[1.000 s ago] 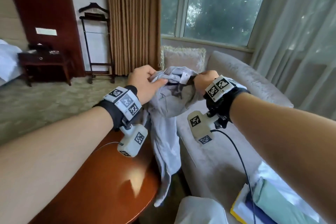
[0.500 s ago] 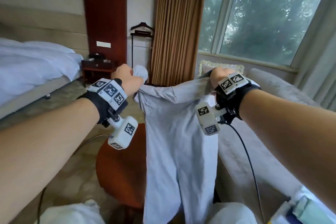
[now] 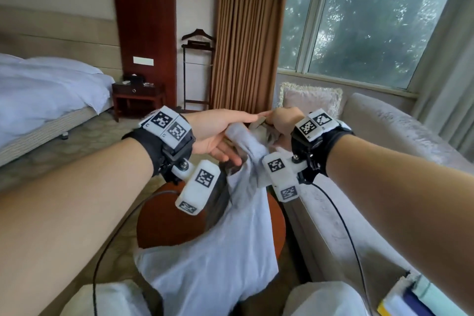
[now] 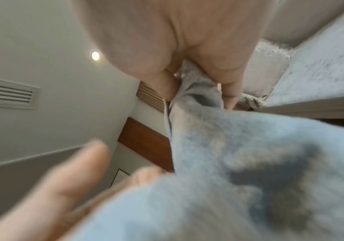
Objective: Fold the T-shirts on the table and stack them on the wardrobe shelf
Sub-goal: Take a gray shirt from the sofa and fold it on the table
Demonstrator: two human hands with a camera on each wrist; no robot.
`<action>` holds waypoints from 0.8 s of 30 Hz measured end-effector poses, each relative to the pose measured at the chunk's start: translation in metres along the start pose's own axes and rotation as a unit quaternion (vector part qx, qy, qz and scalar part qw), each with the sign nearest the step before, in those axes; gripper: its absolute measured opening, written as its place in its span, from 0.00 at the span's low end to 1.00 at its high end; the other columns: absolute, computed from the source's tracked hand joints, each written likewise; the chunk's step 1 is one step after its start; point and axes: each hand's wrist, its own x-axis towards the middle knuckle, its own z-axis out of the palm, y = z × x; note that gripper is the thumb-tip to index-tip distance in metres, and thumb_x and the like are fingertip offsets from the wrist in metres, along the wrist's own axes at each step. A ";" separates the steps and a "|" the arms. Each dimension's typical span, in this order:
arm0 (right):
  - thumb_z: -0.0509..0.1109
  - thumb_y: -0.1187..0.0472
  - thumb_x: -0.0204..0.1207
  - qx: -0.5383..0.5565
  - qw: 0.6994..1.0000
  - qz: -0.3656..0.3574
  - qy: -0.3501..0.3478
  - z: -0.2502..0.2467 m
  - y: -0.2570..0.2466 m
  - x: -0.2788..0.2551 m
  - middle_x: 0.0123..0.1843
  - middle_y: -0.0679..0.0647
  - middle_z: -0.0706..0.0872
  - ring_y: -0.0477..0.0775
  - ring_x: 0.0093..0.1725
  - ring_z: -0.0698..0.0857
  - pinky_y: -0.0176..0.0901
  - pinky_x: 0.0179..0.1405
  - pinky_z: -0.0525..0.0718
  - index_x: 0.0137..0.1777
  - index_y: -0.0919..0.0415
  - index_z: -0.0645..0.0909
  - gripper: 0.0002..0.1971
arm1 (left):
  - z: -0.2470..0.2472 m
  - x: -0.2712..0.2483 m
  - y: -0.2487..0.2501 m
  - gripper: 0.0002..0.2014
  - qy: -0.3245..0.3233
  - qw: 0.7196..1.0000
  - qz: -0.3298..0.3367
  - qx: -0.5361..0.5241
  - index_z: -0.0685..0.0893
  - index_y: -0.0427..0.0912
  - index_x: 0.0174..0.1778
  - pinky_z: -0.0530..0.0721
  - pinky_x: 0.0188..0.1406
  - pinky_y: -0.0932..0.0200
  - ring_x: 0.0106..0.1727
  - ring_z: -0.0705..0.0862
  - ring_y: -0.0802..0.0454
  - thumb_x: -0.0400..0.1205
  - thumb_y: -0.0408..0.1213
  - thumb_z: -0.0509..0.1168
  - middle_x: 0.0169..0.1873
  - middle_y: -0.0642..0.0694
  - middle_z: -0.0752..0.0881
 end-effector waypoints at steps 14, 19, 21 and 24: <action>0.71 0.59 0.80 0.036 0.999 0.003 0.029 0.008 -0.010 -0.001 0.56 0.65 0.88 0.64 0.56 0.88 0.60 0.60 0.85 0.55 0.66 0.83 0.11 | -0.011 0.036 -0.042 0.21 0.200 0.932 -0.072 0.293 0.86 0.31 0.46 0.77 0.22 0.63 0.23 0.79 0.48 0.69 0.45 0.81 0.25 0.42 0.82; 0.78 0.45 0.70 -0.074 0.989 -0.008 0.129 -0.013 -0.005 0.005 0.53 0.59 0.88 0.60 0.52 0.88 0.54 0.58 0.87 0.55 0.62 0.83 0.22 | -0.019 0.035 -0.049 0.19 0.251 0.917 -0.059 0.305 0.80 0.37 0.32 0.69 0.28 0.61 0.32 0.74 0.50 0.70 0.47 0.80 0.30 0.44 0.77; 0.78 0.42 0.68 -0.114 0.979 -0.006 0.170 -0.024 -0.004 0.003 0.52 0.58 0.88 0.58 0.50 0.88 0.51 0.58 0.86 0.59 0.64 0.84 0.28 | -0.025 0.033 -0.048 0.18 0.304 0.909 -0.044 0.283 0.77 0.39 0.29 0.67 0.24 0.62 0.30 0.73 0.51 0.72 0.43 0.79 0.29 0.45 0.76; 0.77 0.38 0.67 -0.159 0.970 -0.002 0.187 -0.034 0.000 0.000 0.44 0.55 0.87 0.54 0.41 0.86 0.45 0.44 0.88 0.57 0.64 0.86 0.31 | -0.033 0.030 -0.044 0.18 0.389 0.895 0.000 0.220 0.75 0.40 0.25 0.67 0.17 0.66 0.30 0.73 0.51 0.74 0.36 0.77 0.26 0.47 0.75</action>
